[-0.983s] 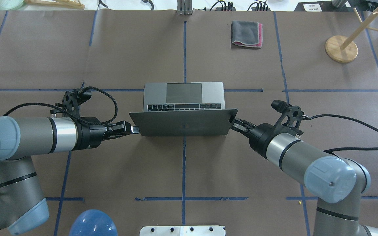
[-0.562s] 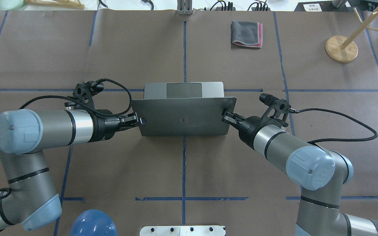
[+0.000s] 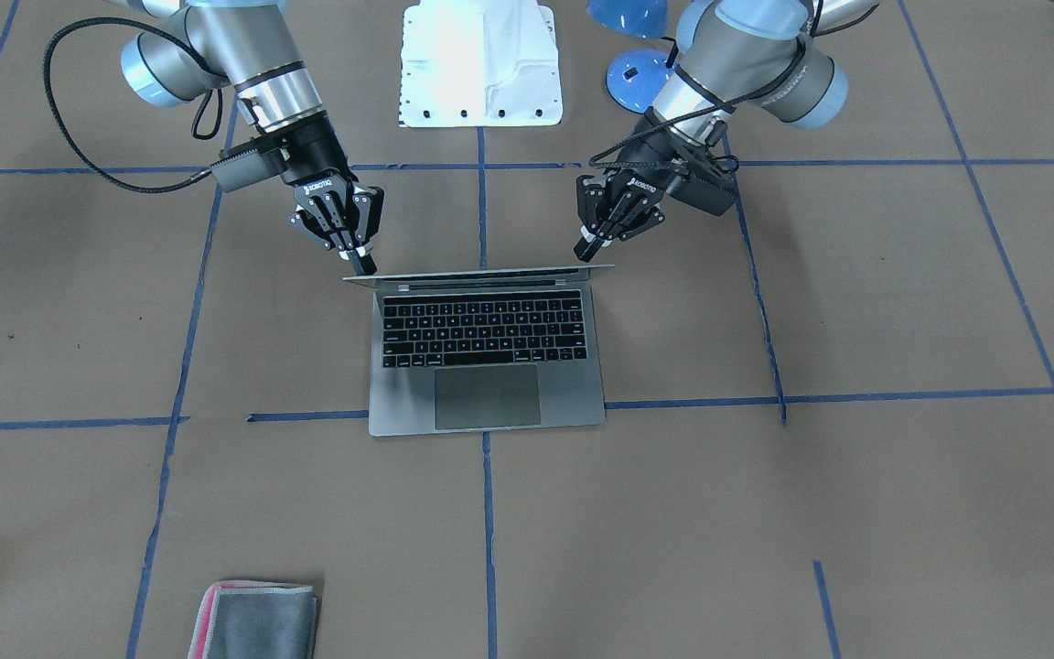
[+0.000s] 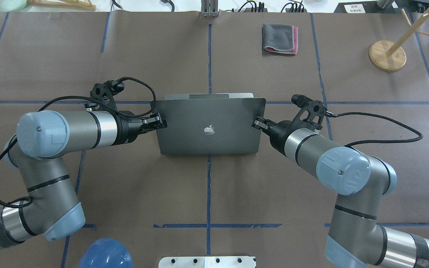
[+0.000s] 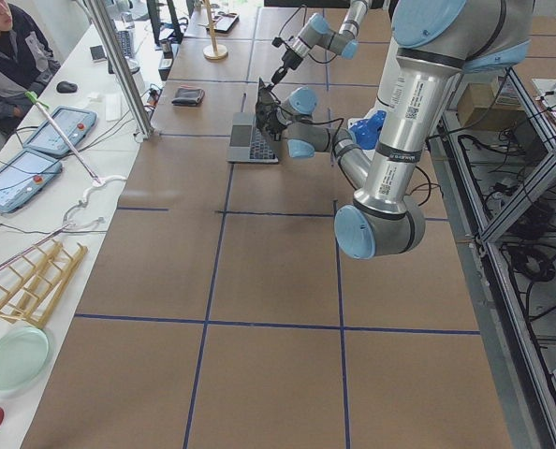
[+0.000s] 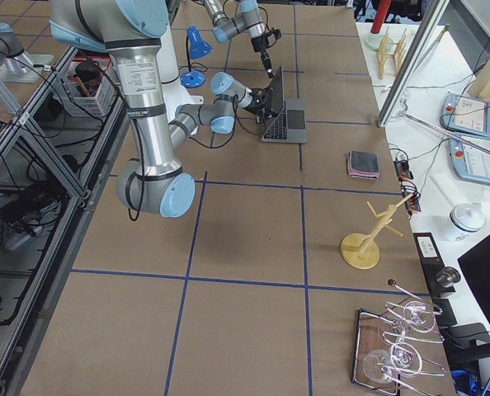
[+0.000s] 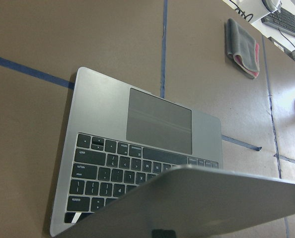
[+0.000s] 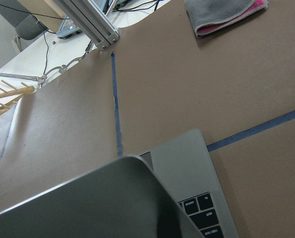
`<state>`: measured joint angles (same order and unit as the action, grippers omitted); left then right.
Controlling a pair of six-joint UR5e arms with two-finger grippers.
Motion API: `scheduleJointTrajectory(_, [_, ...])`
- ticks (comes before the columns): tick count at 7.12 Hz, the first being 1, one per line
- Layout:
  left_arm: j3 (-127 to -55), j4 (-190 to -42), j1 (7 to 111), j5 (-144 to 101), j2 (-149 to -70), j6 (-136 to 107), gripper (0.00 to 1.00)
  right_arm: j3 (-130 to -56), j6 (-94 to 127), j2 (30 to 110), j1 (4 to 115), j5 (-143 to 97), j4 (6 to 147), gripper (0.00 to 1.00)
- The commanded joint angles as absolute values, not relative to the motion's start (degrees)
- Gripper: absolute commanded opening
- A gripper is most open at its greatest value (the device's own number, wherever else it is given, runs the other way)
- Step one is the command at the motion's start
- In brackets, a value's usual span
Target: Close laptop
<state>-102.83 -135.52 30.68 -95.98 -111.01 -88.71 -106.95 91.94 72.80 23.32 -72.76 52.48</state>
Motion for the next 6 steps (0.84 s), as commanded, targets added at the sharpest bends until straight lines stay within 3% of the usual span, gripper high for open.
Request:
scheduleJointTrajectory(1, [-97.9,-135.4,31.1,-94.4,-114.2,-88.7,0.00,-101.3,91.8,69.4,24.9,-74.0,54.5,0.01])
scheduleJointTrajectory(6, [-83.7,-135.5,30.8,-91.1,-121.2,-87.4,0.00,-90.0,91.6,63.6,25.7,-74.1,54.5,0.01])
